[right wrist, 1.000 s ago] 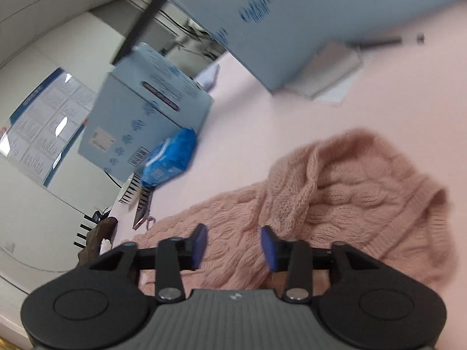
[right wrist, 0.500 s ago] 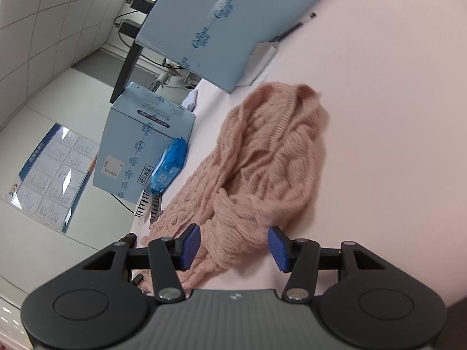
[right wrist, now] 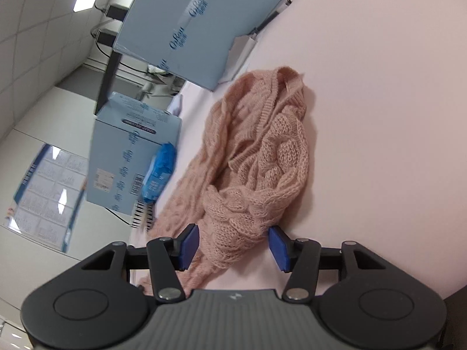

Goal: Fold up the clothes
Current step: 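Hold the sleeve cuff with the left gripper while the right gripper grasps the sweater body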

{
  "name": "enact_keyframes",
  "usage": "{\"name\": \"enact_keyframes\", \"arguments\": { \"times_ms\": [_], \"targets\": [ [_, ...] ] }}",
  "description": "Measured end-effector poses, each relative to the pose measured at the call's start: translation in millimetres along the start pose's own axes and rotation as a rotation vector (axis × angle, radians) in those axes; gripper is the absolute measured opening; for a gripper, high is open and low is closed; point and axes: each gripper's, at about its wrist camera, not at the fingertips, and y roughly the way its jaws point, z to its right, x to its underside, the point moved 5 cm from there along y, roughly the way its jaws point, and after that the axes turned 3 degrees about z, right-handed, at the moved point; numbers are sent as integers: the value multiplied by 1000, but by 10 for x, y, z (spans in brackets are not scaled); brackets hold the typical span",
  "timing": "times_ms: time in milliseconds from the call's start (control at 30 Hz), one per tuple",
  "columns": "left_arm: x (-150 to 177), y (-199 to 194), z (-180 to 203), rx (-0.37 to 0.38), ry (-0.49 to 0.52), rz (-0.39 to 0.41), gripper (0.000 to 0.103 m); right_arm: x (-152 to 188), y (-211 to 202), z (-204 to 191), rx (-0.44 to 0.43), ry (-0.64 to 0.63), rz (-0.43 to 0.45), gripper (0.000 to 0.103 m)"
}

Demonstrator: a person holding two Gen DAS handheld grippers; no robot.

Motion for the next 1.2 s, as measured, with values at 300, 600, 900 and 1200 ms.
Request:
{"name": "enact_keyframes", "arguments": {
  "times_ms": [300,600,900,1200],
  "targets": [
    [6,5,-17,-4,-7,-2,9,206,37,-3,-19,116,0,42],
    [-4,8,-56,9,-25,0,9,203,205,139,-86,245,86,16],
    [-11,-7,-19,35,-34,28,9,121,108,73,-133,147,161,12],
    [-41,-22,-57,54,-92,62,9,2,99,-34,-161,93,174,12]
  ]
}}
